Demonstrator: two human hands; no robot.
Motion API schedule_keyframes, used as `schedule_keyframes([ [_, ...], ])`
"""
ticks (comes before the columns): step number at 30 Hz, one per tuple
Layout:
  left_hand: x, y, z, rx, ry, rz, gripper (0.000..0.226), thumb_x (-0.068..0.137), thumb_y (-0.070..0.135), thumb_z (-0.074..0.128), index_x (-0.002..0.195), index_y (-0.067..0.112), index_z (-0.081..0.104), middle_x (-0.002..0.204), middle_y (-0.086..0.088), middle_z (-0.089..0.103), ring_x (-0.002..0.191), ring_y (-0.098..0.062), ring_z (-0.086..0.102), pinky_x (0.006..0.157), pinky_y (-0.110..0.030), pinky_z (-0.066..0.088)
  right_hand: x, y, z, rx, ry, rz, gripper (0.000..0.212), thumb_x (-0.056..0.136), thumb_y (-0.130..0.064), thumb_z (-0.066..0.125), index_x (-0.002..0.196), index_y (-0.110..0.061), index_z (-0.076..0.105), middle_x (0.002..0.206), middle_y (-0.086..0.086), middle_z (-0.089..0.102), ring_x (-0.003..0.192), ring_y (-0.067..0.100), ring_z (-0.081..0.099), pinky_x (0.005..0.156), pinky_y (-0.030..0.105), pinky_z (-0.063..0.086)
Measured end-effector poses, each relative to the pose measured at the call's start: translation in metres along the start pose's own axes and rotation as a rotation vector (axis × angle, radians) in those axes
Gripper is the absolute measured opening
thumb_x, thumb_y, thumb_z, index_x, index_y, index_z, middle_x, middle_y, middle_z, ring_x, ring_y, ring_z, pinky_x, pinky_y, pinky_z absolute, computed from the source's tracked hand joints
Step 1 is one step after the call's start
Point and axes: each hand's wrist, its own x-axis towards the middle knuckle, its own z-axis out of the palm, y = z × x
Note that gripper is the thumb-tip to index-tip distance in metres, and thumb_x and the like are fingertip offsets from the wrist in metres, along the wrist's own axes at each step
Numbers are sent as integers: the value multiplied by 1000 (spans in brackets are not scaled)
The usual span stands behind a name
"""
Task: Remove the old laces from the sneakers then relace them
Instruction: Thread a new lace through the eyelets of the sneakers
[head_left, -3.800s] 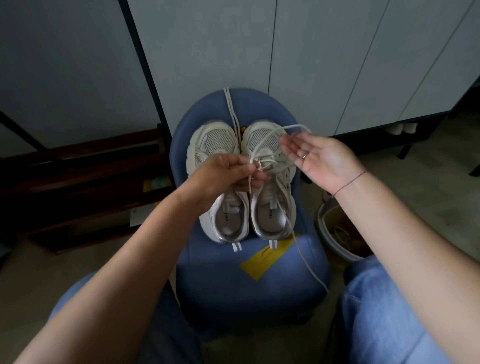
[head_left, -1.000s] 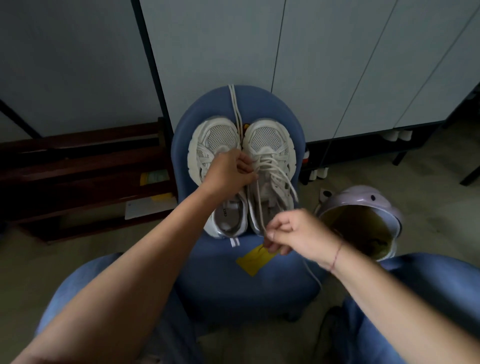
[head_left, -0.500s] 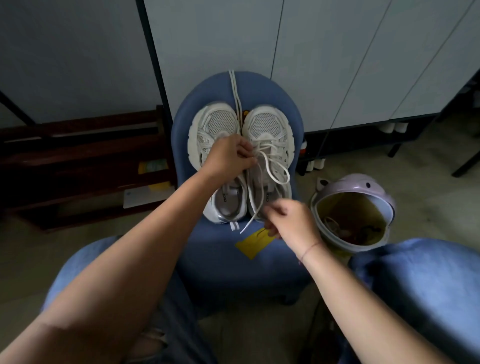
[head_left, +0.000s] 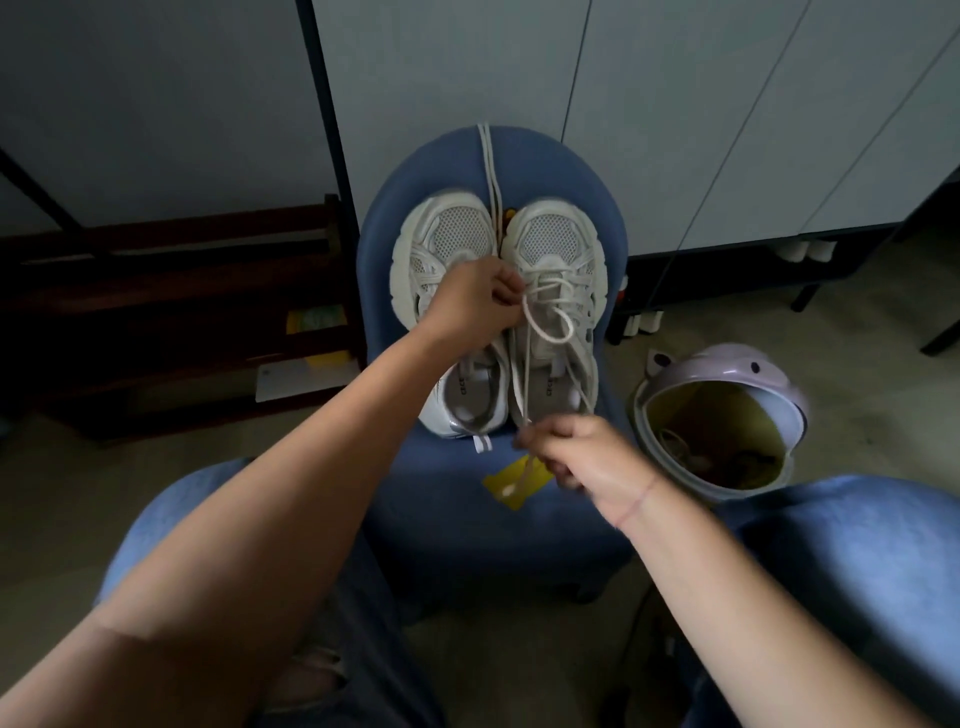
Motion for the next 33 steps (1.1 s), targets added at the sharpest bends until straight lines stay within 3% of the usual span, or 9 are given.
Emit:
schedule_keyframes([
  [3, 1, -1, 0, -8, -9, -5, 28, 80, 7, 78, 104, 12, 65, 96, -5, 71, 88, -13, 67, 70, -12, 50, -20, 29, -6, -37, -149, 116, 14, 88, -6, 62, 77, -12, 66, 62, -2, 61, 43, 3, 42, 38, 14, 29],
  [5, 1, 0, 0, -12, -11, -7, 29, 79, 8, 79, 104, 11, 65, 96, -6, 72, 89, -14, 68, 73, -15, 52, -28, 45, -10, -38, -184, 153, 12, 87, -8, 64, 76, -11, 67, 57, -4, 59, 43, 4, 42, 40, 15, 31],
  [8, 0, 0, 0, -25, -13, -5, 29, 79, 10, 80, 104, 10, 65, 95, -6, 71, 88, -13, 67, 74, -16, 52, -22, 51, -14, -191, -71, 119, 11, 87, -13, 66, 77, -14, 67, 52, -5, 57, 46, 6, 48, 44, 16, 37],
  [11, 0, 0, 1, -18, -4, 1, 27, 79, 11, 80, 102, 12, 65, 93, -3, 70, 84, -9, 65, 67, -7, 48, -11, 39, -14, -280, 112, -25, 10, 89, -16, 65, 81, -22, 68, 58, -4, 60, 53, 9, 54, 50, 19, 41],
  [16, 0, -1, 1, -38, -7, 3, 26, 79, 10, 80, 100, 14, 65, 93, -4, 71, 86, -12, 67, 71, -13, 51, 4, 2, -6, -71, 240, -231, 14, 95, -11, 54, 91, -19, 65, 60, 0, 60, 43, 6, 51, 43, 17, 39],
  [22, 0, -1, 0, -22, -10, 6, 27, 79, 7, 79, 103, 9, 66, 90, -2, 68, 79, -6, 63, 62, -4, 45, 28, -18, 8, 88, 300, -118, 27, 93, -10, 58, 66, -10, 60, 48, 4, 49, 28, 5, 37, 32, 15, 29],
  [26, 1, -2, -2, -39, -25, -2, 28, 78, 9, 80, 102, 11, 65, 89, 0, 68, 81, -8, 65, 71, -12, 50, 17, -10, 7, 47, 236, -112, 22, 90, -5, 60, 70, -12, 64, 39, -5, 48, 29, 3, 35, 34, 15, 29],
  [29, 2, -2, -2, -45, -37, -12, 31, 78, 10, 81, 105, 10, 65, 94, -3, 70, 86, -11, 67, 75, -16, 52, 2, 11, 4, -114, 138, -37, 18, 90, -6, 61, 73, -12, 65, 46, -1, 51, 33, 2, 41, 35, 13, 31],
  [33, 2, -2, -2, -46, -37, -13, 32, 79, 11, 80, 107, 9, 66, 96, -5, 72, 89, -13, 68, 76, -17, 53, -16, 44, 8, -181, 24, -1, 23, 88, -8, 65, 66, -13, 63, 42, -6, 51, 33, 0, 42, 37, 12, 32],
])
